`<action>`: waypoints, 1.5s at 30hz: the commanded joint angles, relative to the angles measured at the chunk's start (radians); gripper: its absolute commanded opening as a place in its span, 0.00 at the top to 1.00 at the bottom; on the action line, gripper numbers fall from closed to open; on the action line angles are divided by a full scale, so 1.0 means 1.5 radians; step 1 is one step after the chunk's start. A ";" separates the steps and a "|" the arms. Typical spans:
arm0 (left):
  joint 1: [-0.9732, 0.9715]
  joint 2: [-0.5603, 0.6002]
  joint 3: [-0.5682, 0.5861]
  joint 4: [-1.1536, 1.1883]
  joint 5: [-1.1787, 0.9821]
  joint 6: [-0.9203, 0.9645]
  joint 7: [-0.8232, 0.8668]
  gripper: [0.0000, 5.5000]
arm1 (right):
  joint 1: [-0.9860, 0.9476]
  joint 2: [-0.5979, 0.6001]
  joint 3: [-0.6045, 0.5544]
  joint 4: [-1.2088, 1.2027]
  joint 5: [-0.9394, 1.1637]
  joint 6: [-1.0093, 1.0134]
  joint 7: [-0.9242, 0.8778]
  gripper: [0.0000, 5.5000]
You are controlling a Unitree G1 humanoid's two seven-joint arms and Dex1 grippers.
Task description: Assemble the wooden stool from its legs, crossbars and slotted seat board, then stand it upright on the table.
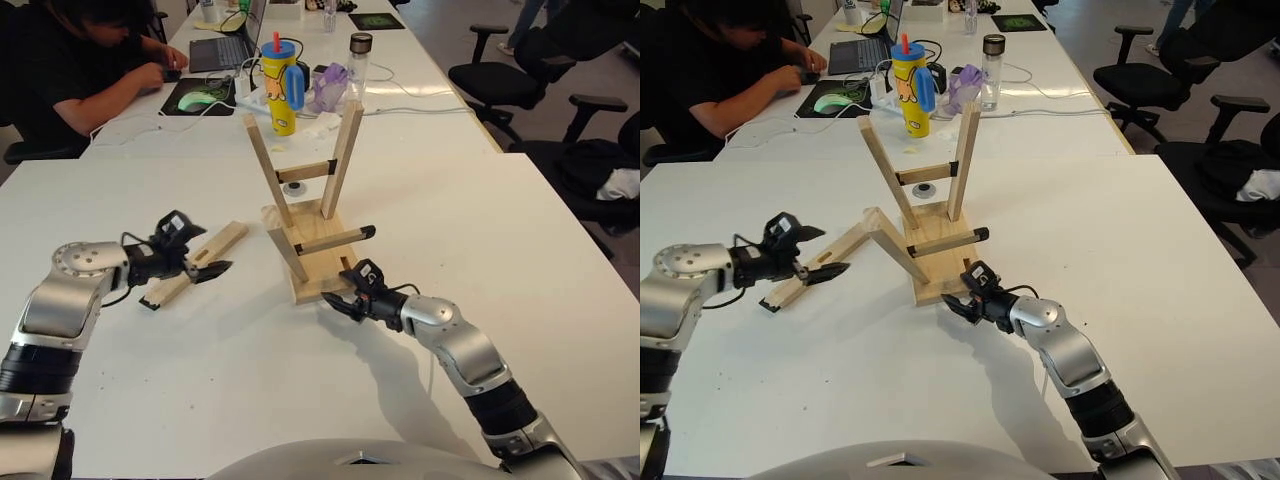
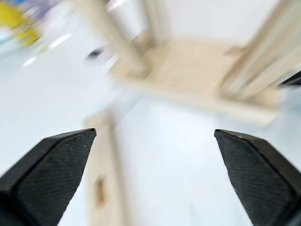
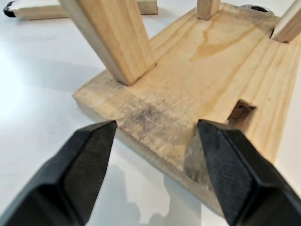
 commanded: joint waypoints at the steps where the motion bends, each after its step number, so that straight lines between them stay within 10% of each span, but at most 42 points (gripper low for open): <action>1: 0.043 -0.010 -0.008 0.051 0.065 -0.032 0.065 0.02 | 0.060 0.028 0.039 0.045 0.000 0.059 -0.010 0.43; 10: 0.029 -0.032 -0.010 0.166 0.076 -0.028 0.055 0.02 | 0.023 0.086 0.059 0.061 -0.005 0.064 -0.019 0.43; 31: -0.007 -0.020 -0.008 0.291 0.061 -0.043 -0.013 0.62 | 0.124 -0.005 -0.211 -0.192 0.238 0.158 0.043 0.43; 45: -0.186 -0.116 0.301 0.143 -0.357 0.031 -0.049 0.62 | 0.055 -0.054 -0.337 -0.024 0.220 0.016 0.060 0.36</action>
